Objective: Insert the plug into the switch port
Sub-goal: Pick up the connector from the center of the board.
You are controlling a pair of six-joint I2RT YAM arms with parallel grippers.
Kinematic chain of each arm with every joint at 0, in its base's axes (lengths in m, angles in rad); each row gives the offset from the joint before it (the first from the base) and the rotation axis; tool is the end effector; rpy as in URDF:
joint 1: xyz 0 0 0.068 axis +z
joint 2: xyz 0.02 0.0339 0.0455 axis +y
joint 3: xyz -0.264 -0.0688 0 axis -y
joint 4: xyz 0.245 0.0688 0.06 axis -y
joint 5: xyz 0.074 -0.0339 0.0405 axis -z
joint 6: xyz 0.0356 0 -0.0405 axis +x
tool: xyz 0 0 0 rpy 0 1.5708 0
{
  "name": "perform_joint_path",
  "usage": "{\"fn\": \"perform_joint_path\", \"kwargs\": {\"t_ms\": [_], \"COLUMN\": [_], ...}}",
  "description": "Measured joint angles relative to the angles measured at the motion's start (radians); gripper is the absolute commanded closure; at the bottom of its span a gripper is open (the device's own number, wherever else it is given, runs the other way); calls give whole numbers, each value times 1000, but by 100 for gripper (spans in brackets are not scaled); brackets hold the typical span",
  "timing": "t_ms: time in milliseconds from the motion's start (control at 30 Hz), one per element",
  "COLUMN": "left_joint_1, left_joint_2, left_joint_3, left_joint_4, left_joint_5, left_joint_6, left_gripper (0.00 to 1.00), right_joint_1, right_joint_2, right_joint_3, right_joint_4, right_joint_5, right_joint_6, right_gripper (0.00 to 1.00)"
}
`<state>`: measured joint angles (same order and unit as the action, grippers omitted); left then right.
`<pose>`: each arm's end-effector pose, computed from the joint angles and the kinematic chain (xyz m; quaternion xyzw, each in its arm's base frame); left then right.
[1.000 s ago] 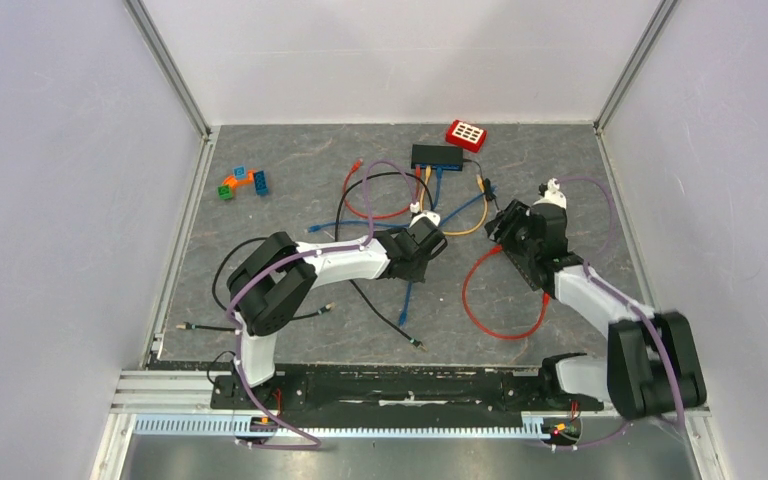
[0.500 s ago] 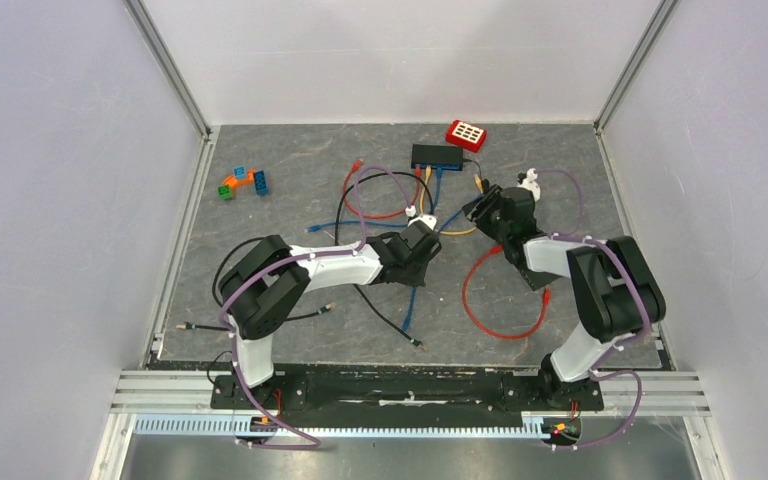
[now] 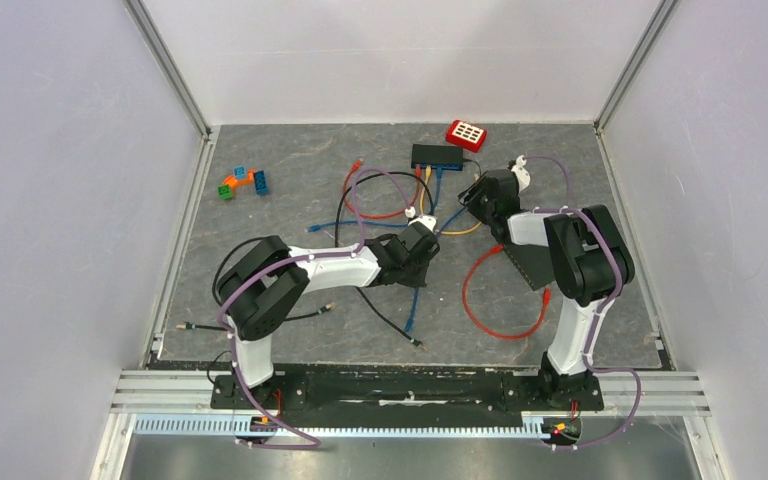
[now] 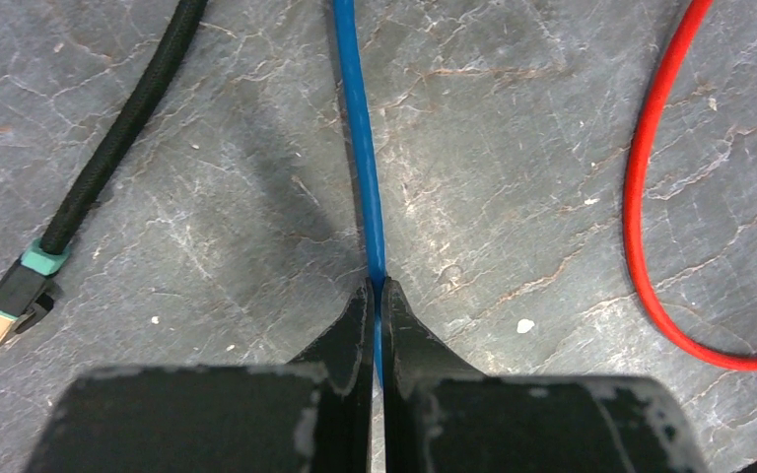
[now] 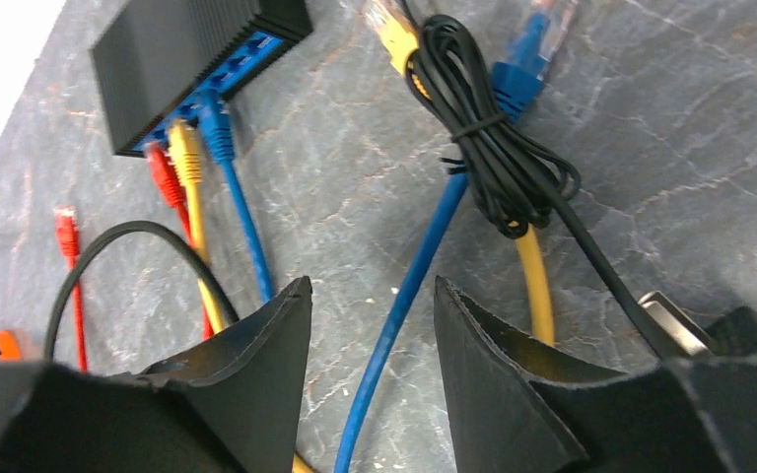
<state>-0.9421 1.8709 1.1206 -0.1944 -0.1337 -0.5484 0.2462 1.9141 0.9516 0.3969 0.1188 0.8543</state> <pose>0.2286 -0.3063 0.1540 0.1655 0.9350 -0.1617 0.2689 0.3797 0.0911 0.1367 0.2892 0.8261 0.2071 0.4371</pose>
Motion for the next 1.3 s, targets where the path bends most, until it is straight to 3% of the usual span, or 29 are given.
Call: {"fn": "perform_joint_path", "kwargs": {"t_ms": [167,233,367,467,733,1167,1300], "left_joint_1": [0,0,0,0,-1,21,53], "left_joint_2": [0,-2,-8,-10,-13,-26,-48], "left_joint_3": [-4,-8,-18,-23,-26,-35,-44], "left_joint_4": [12,18,28,31,29,14,-36], "left_joint_5": [14,15,14,14,10,-43,-48], "left_joint_6": [-1,-1,-1,-1,-1,0,15], "left_gripper": [98,98,98,98,98,98,98], "right_joint_1": [2,3,5,5,-6,-14,-17], "right_joint_2": [32,53,91,111,86,79,1], "right_joint_3": [60,88,114,115,52,24,-59], "right_joint_4": [-74,-81,-60,-35,117,440,446], "right_joint_5": [34,37,35,19,-44,-327,-330], "right_joint_6": [11,17,30,40,51,47,25], "right_gripper": [50,56,85,100,100,100,99]}}
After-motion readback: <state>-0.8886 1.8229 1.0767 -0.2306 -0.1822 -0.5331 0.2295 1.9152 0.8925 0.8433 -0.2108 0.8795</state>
